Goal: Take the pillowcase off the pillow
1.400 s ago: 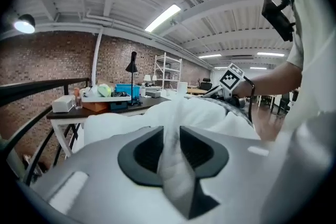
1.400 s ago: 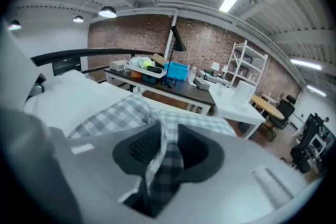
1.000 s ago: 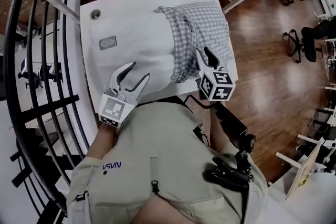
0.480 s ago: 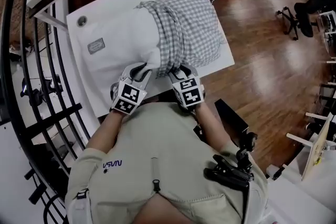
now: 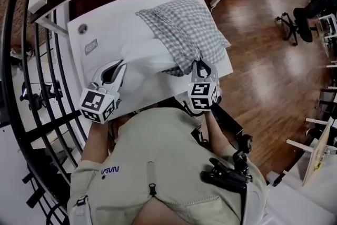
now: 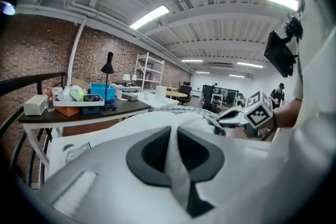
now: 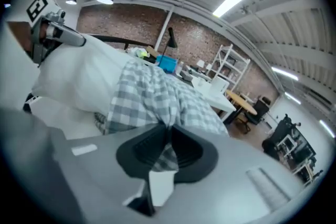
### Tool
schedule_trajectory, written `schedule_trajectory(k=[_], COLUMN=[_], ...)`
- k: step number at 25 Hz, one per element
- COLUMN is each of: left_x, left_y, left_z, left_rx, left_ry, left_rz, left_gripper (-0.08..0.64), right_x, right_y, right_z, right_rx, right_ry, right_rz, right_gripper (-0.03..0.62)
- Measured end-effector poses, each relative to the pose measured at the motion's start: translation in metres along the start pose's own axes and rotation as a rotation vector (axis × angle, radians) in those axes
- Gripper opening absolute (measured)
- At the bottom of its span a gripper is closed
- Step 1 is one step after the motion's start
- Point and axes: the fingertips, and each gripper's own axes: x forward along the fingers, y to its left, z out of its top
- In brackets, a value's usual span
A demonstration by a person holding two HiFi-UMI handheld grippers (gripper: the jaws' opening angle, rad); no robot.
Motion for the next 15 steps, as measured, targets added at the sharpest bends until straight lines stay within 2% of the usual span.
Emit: schedule_trajectory(k=[3,6,9,12,14,15], left_x=[-0.004,0.003,0.013,0.017,0.010,0.007], left_y=[-0.001,-0.016,-0.029,-0.051,-0.070,-0.074], left_z=[-0.034,-0.078,-0.106,-0.098,-0.081,-0.068], left_rx=[-0.047,-0.125,-0.173,-0.100,-0.040,-0.019], left_ry=[0.047,0.111,0.140,0.109,0.069,0.043], left_rz=[-0.021,-0.053,-0.087,-0.201,-0.308,-0.336], left_gripper=[0.025,0.025,0.026,0.071,0.117,0.132], right_x=[0.023,0.043,0.048,0.049,0.047,0.046], right_y=[-0.015,0.001,0.017,0.012,0.010,0.011], right_z=[-0.037,-0.085,-0.112,-0.115,-0.113,-0.112], right_rx=[0.011,0.088,0.163,0.177,0.174,0.168], right_ry=[0.106,0.256,0.326,0.334,0.340,0.342], right_rz=[0.012,0.120,0.206,0.246,0.270,0.283], right_gripper=[0.043,0.041,0.041,0.056,0.070,0.074])
